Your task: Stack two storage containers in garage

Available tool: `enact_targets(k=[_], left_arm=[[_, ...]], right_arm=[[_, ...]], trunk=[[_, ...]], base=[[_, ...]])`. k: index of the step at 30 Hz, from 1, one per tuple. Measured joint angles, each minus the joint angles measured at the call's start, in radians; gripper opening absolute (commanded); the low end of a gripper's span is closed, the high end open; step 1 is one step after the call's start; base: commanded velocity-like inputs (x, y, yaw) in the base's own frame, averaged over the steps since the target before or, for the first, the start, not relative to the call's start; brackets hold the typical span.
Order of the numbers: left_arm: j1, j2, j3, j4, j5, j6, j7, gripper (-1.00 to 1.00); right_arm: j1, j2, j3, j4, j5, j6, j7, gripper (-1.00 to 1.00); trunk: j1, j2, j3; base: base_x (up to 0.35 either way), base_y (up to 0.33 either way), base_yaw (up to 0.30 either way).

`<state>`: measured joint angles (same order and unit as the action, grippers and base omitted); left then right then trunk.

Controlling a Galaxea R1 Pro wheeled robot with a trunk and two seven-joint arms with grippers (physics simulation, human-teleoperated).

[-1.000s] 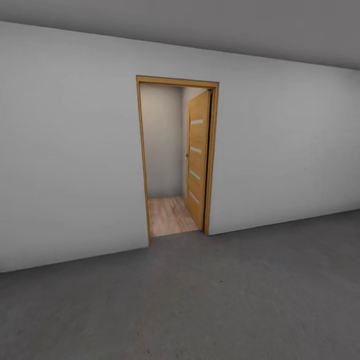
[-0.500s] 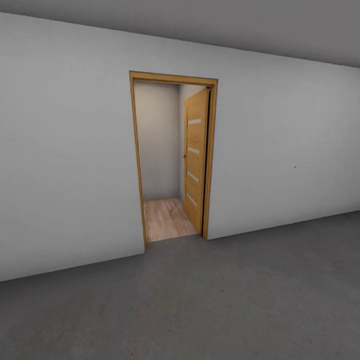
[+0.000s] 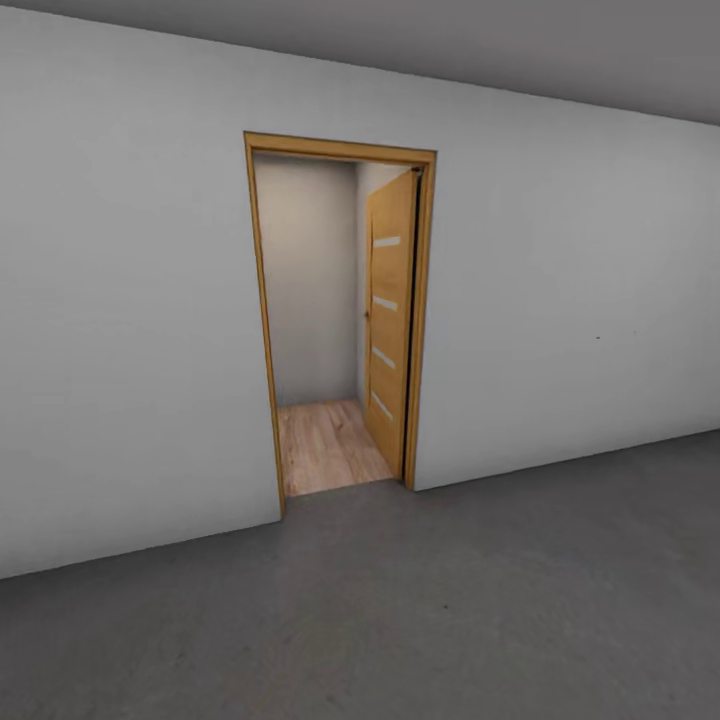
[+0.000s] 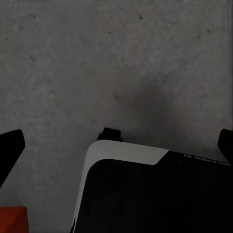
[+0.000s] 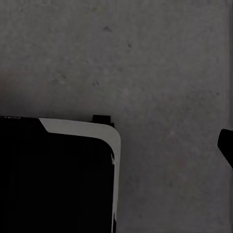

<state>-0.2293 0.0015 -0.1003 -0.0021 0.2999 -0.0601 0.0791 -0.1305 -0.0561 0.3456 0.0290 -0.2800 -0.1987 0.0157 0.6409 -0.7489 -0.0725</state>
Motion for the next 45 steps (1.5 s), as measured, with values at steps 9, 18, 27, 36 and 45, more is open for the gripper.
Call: enact_targets(k=[9, 18, 27, 36, 45], left_arm=[[0.000, 0.003, 0.000, 0.000, 0.001, -0.001, 0.000, 1.00], [0.000, 0.005, 0.000, 0.000, 0.002, -0.001, 0.000, 1.00], [0.000, 0.005, 0.000, 0.000, 0.001, 0.011, 0.000, 1.00], [0.000, 0.005, 0.000, 0.000, 0.002, 0.038, 0.000, 1.00], [0.000, 0.005, 0.000, 0.000, 0.003, 0.039, 0.001, 1.00]], right_arm=[[0.000, 0.001, -0.002, 0.000, -0.008, 0.003, 0.000, 1.00], [0.000, 0.000, -0.003, -0.001, -0.007, 0.003, -0.002, 1.00], [0.000, -0.001, -0.001, -0.001, -0.002, 0.003, -0.002, 1.00], [0.000, -0.001, 0.001, -0.001, -0.002, 0.001, -0.003, 1.00], [0.000, 0.002, -0.003, -0.001, -0.009, 0.000, -0.003, 1.00]], trunk=[[0.000, 0.000, 0.000], [0.000, 0.000, 0.000], [0.000, 0.000, 0.000], [0.000, 0.000, 0.000], [0.000, 0.000, 0.000]], base=[[0.320, -0.122, 0.000], [0.320, -0.123, 0.000], [0.320, -0.090, 0.000], [0.321, -0.007, 0.000], [0.321, 0.000, 0.000]])
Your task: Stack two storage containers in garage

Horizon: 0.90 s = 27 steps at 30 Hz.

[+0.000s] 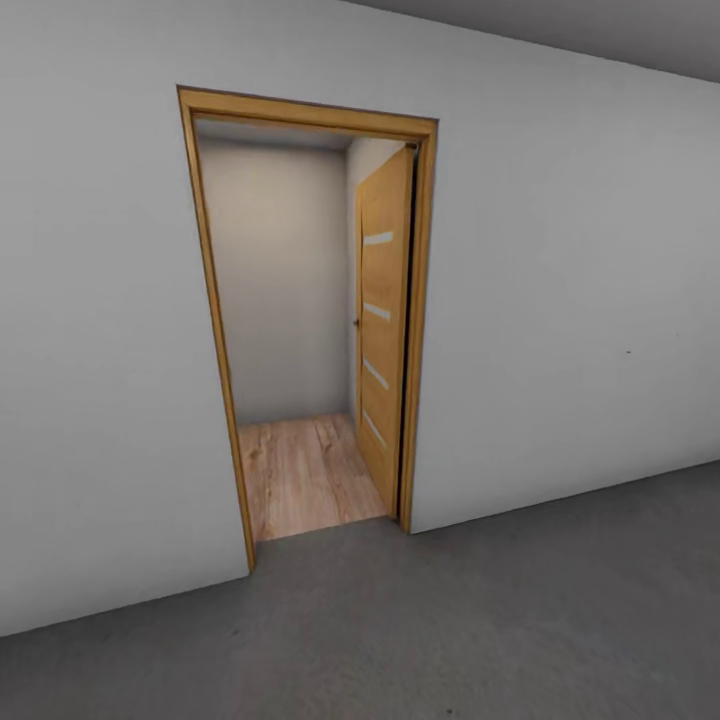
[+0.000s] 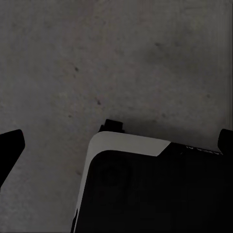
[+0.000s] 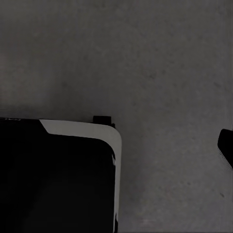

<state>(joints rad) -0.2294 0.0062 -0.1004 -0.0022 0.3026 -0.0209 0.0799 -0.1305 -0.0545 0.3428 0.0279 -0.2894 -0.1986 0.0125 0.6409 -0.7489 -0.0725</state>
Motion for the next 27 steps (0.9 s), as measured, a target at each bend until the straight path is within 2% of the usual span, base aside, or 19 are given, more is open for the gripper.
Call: enact_targets(k=[21, 27], left_arm=[[0.000, 0.000, 0.000, 0.000, 0.000, 0.000, 0.000, 1.00], [0.000, -0.001, 0.000, 0.000, -0.001, 0.000, -0.001, 1.00]], right_arm=[[0.000, 0.001, 0.001, 0.000, 0.010, 0.001, 0.002, 1.00], [0.000, 0.000, -0.003, 0.000, 0.000, 0.001, 0.002, 1.00]], trunk=[[0.000, 0.000, 0.000], [0.000, 0.000, 0.000]], base=[[0.322, 0.000, 0.001], [0.322, 0.000, 0.171]])
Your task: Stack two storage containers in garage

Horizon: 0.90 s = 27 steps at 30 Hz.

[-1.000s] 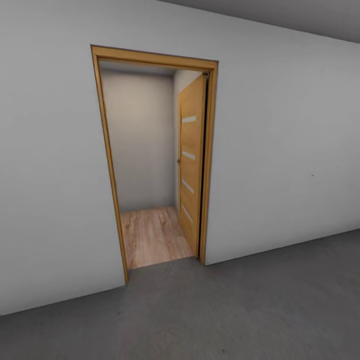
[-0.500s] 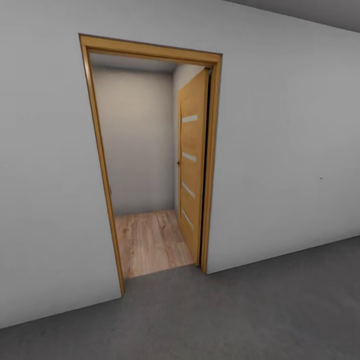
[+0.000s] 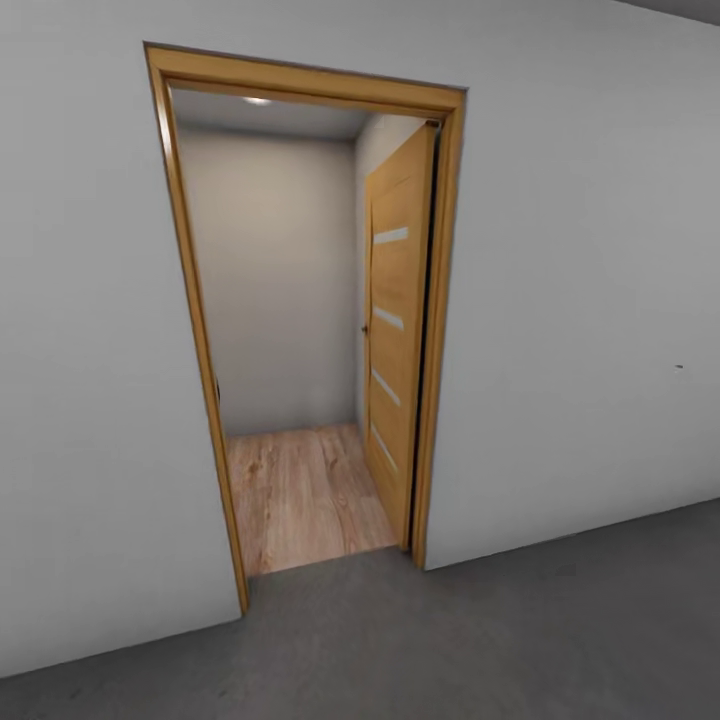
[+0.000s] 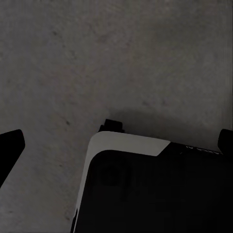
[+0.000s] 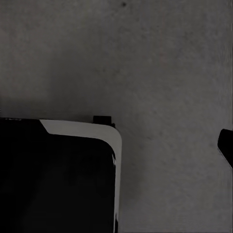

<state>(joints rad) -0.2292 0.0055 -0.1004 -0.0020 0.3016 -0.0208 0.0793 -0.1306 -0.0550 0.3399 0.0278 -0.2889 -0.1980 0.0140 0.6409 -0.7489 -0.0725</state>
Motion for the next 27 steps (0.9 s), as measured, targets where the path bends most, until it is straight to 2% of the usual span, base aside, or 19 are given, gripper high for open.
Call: enact_targets(k=[10, 27], left_arm=[[0.000, -0.001, 0.000, 0.000, 0.000, 0.000, 0.001, 1.00], [0.000, -0.002, 0.000, 0.000, -0.002, 0.000, 0.000, 1.00]], right_arm=[[0.000, -0.001, 0.000, 0.000, 0.000, -0.001, 0.000, 1.00], [0.000, -0.003, 0.010, 0.000, 0.013, 0.002, 0.003, 1.00]], trunk=[[0.000, 0.000, 0.000], [0.000, 0.000, 0.000]], base=[[0.322, 0.000, 0.230], [0.322, 0.000, 0.015]])
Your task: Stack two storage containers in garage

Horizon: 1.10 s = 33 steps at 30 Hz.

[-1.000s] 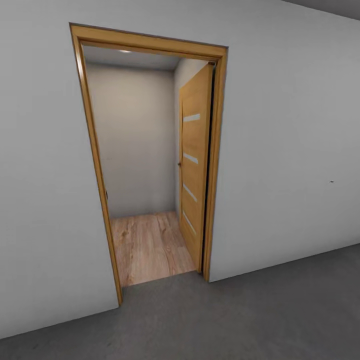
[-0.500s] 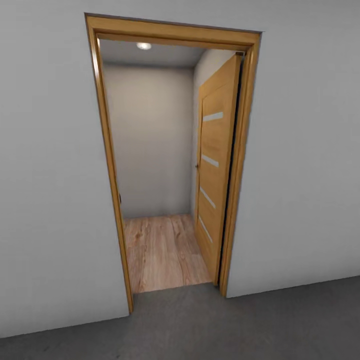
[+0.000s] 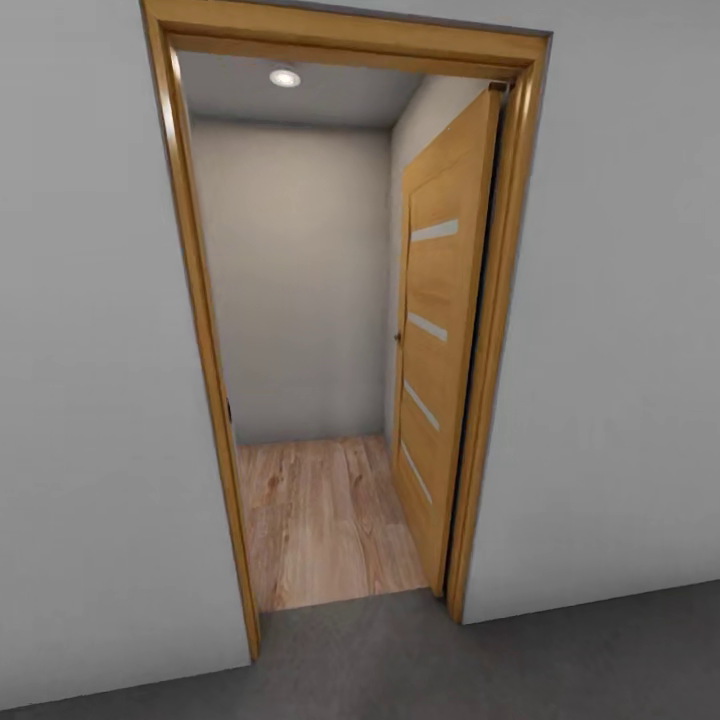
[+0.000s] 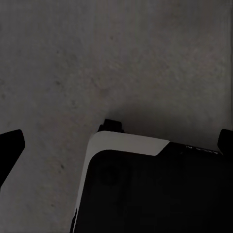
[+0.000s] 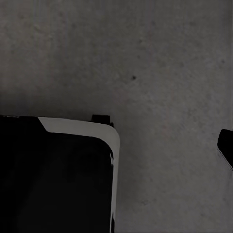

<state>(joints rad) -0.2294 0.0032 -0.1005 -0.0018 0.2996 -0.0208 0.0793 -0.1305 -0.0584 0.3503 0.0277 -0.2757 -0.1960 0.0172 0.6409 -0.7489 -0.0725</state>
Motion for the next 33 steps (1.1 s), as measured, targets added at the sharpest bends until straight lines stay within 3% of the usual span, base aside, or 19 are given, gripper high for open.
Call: enact_targets(k=[17, 33], left_arm=[[0.000, 0.000, 0.000, 0.000, 0.000, -0.001, 0.000, 1.00], [0.000, 0.000, 0.000, 0.000, 0.000, -0.001, 0.000, 1.00]], right_arm=[[0.000, 0.001, -0.003, 0.000, -0.006, 0.001, -0.004, 1.00], [0.000, 0.003, -0.006, 0.000, -0.009, 0.000, -0.004, 1.00]], trunk=[[0.000, 0.000, 0.000], [0.000, 0.000, 0.000]], base=[[0.322, -0.003, 0.000], [0.322, -0.084, 0.000]])
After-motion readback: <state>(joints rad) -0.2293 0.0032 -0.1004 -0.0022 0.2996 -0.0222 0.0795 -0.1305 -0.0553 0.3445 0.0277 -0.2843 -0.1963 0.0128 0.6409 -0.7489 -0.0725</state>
